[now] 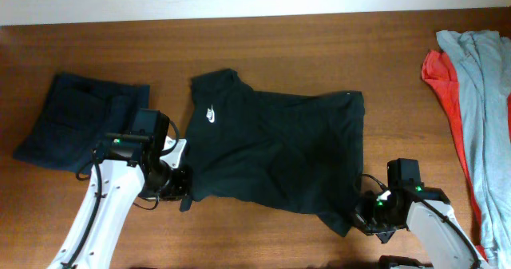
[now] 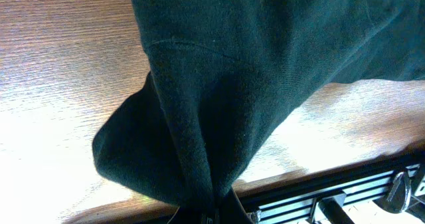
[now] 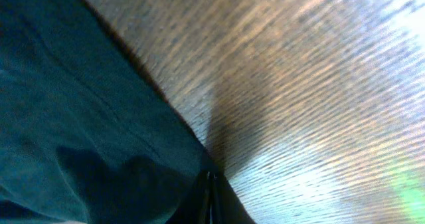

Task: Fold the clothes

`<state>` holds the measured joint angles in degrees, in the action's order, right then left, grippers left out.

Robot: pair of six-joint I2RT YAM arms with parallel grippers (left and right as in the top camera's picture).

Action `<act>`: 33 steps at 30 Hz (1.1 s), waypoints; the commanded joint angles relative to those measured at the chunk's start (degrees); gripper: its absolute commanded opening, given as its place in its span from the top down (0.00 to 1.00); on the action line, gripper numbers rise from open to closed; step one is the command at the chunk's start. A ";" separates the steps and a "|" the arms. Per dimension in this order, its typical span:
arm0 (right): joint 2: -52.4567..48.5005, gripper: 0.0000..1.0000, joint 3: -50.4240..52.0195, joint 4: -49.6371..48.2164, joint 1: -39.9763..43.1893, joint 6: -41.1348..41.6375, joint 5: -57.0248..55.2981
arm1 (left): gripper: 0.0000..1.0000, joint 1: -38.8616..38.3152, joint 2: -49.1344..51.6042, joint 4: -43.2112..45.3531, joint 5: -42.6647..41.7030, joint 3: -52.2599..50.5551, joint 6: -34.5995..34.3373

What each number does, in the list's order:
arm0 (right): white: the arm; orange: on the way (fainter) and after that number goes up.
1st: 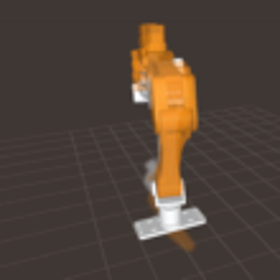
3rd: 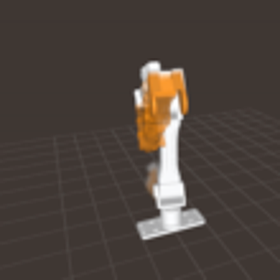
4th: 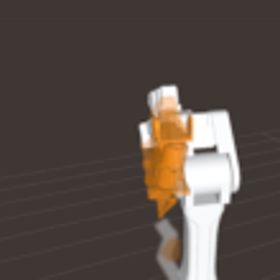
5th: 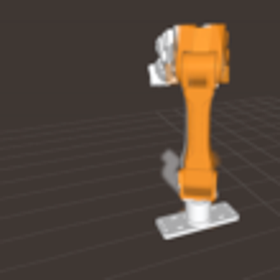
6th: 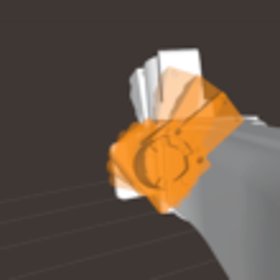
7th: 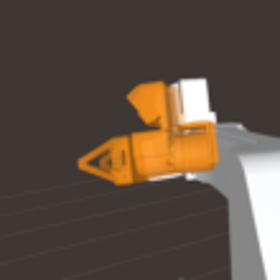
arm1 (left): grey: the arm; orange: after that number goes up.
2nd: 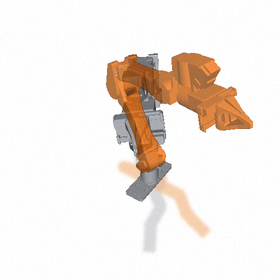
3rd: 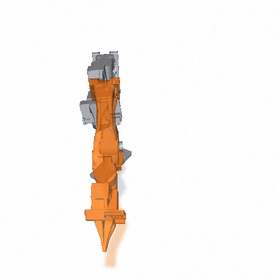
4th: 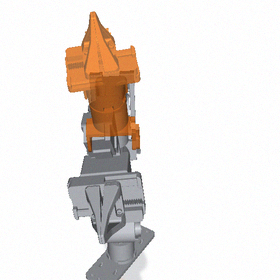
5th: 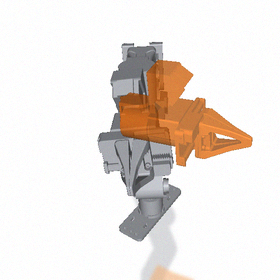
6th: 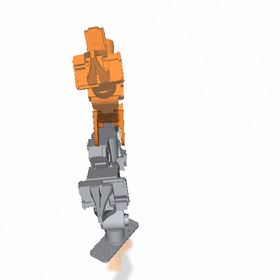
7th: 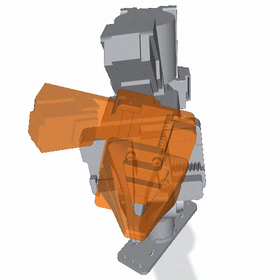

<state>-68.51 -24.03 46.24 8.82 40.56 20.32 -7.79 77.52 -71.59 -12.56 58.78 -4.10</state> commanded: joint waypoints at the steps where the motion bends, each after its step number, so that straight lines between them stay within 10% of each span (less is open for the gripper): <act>1: 0.11 0.96 -0.68 0.26 0.15 -1.38 -5.88 | 0.99 0.09 -0.35 -0.11 0.39 0.42 0.90; 15: -0.02 0.95 -16.44 13.99 0.20 -4.35 -18.45 | 0.99 0.09 -0.35 -2.21 0.44 0.42 0.90; 23: -0.02 0.49 -16.35 19.80 0.20 -12.94 -3.23 | 0.99 0.09 -0.35 -2.73 0.39 0.59 0.90; 33: 0.00 0.61 -7.19 16.98 0.13 -13.35 0.28 | 0.99 0.09 -0.35 -1.95 0.37 0.59 0.87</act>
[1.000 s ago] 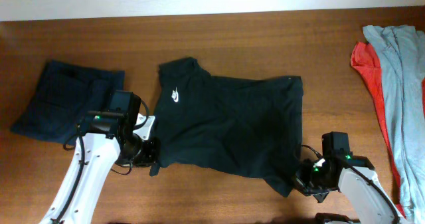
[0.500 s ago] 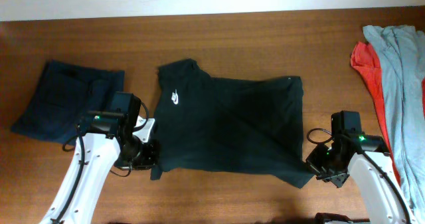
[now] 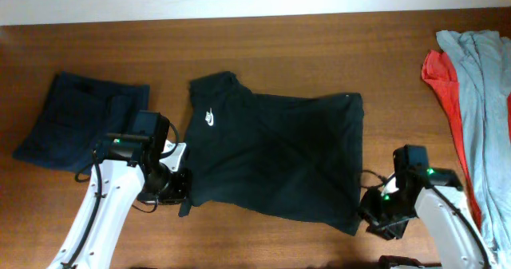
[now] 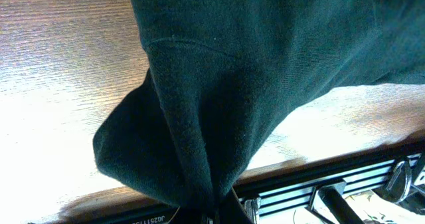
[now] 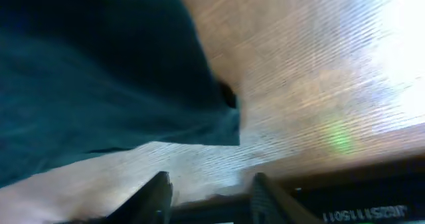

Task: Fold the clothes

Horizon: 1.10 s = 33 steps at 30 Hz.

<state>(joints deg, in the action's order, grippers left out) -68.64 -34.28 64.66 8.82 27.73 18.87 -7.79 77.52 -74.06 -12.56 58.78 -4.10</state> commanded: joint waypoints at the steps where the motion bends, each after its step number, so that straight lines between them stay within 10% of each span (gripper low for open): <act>1: 0.13 0.62 3.52 -1.75 0.13 -0.52 1.73 | 0.99 0.09 -0.35 0.72 0.37 0.59 0.87; 13: 0.11 0.50 9.66 -10.16 0.13 1.38 1.88 | 1.00 0.09 -0.35 1.36 0.35 0.59 0.87; 22: 0.13 0.94 9.35 -14.58 0.15 3.19 1.05 | 0.99 0.09 -0.35 1.31 0.37 0.59 0.87; 33: 0.13 0.96 -12.61 4.33 0.15 0.98 -11.34 | 0.99 1.84 -0.42 -2.82 0.63 7.17 0.92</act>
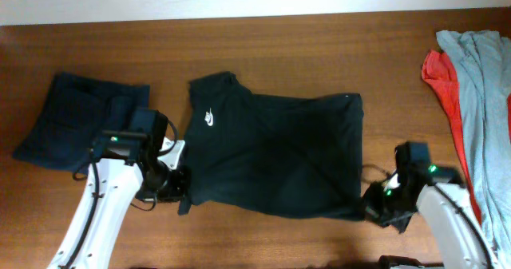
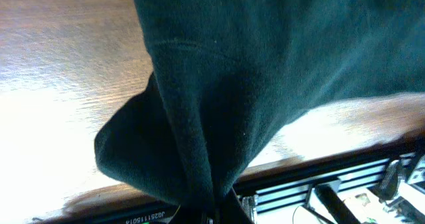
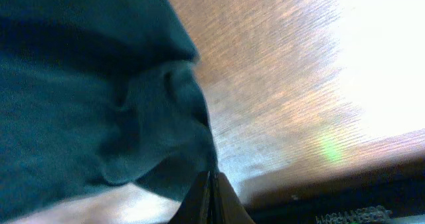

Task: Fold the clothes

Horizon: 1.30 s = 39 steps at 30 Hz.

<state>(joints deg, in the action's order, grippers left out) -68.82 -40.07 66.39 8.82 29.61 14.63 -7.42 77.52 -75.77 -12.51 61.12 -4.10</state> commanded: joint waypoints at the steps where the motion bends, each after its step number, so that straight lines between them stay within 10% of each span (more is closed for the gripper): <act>1: 0.31 0.96 -9.49 4.39 0.15 -1.33 -9.01 | 1.00 1.81 -0.42 -1.57 0.57 5.68 0.92; 22: 0.37 0.96 -16.52 9.64 0.15 -8.39 -8.41 | 0.98 2.82 -0.39 -8.59 0.07 9.05 0.85; 26: 0.35 0.96 -16.52 9.64 0.15 -8.39 -7.69 | 0.49 2.75 -0.39 -9.35 -3.78 8.90 0.22; 39: 0.35 0.96 -16.52 8.20 0.15 -8.41 -7.58 | 0.57 -16.68 -0.33 3.26 -2.21 -6.99 -9.20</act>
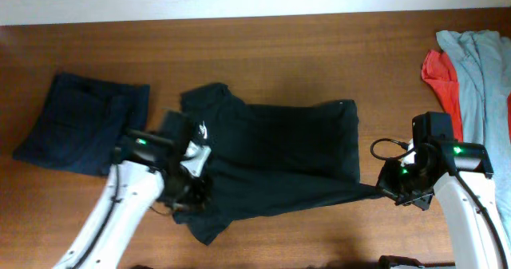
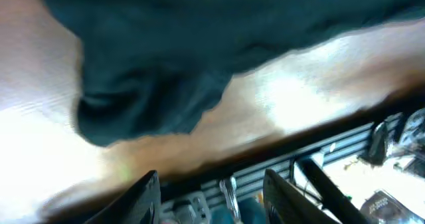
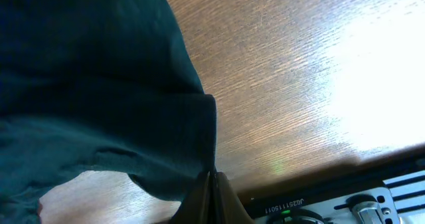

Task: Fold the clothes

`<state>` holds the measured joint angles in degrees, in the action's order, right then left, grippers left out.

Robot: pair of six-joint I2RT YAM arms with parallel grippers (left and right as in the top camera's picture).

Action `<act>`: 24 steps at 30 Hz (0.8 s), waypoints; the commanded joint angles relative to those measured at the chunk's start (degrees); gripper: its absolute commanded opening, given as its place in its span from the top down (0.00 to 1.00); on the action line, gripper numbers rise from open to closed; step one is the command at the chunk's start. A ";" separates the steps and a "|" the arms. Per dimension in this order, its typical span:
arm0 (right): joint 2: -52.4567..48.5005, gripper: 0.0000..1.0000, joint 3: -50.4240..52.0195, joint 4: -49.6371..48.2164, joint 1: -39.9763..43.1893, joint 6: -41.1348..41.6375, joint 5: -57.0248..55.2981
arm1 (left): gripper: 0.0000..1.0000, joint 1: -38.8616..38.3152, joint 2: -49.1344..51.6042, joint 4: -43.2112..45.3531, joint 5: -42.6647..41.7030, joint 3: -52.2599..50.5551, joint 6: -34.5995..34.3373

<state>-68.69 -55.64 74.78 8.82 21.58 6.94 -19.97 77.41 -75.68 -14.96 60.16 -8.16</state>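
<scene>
A dark green T-shirt (image 1: 271, 149) with a small white logo lies spread across the middle of the wooden table (image 1: 279, 53). Its near edge is rumpled, and its near left corner lies loose towards the front. My left gripper (image 1: 196, 197) stands at that left side, open, its fingers (image 2: 147, 196) wide apart with nothing between them; the cloth (image 2: 153, 84) lies just beyond it. My right gripper (image 1: 389, 191) is shut on the shirt's near right corner (image 3: 199, 137), which it holds pulled out to the right.
A folded navy garment (image 1: 80, 121) lies at the left, close to my left arm. A grey garment (image 1: 479, 77) over a red one (image 1: 435, 73) is heaped at the right edge. The table's front edge runs just below both grippers.
My left gripper has opened and let go of the shirt's near left corner, which now lies loose in front. The right gripper, still shut on its corner, has moved farther back and right.
Both grippers were shut on the shirt's near corners. Then the right one was open beside its corner, and after that shut on it again farther right, the hem drawn straighter. Now the left corner lies released and the shirt's near edge is rumpled.
</scene>
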 commanded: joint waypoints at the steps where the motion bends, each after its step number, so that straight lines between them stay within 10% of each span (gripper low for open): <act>1: 0.22 0.96 -0.96 -0.22 0.15 -0.37 0.11 | 0.59 -5.18 -0.13 3.96 0.24 -7.39 -5.14; 24: 0.22 0.96 -0.96 -1.05 0.15 -0.37 0.35 | 0.50 -15.82 20.02 18.36 5.46 -14.21 -7.67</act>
<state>-68.69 -55.72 73.71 8.82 21.12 7.11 -35.62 96.42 -57.82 -11.75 46.59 -15.31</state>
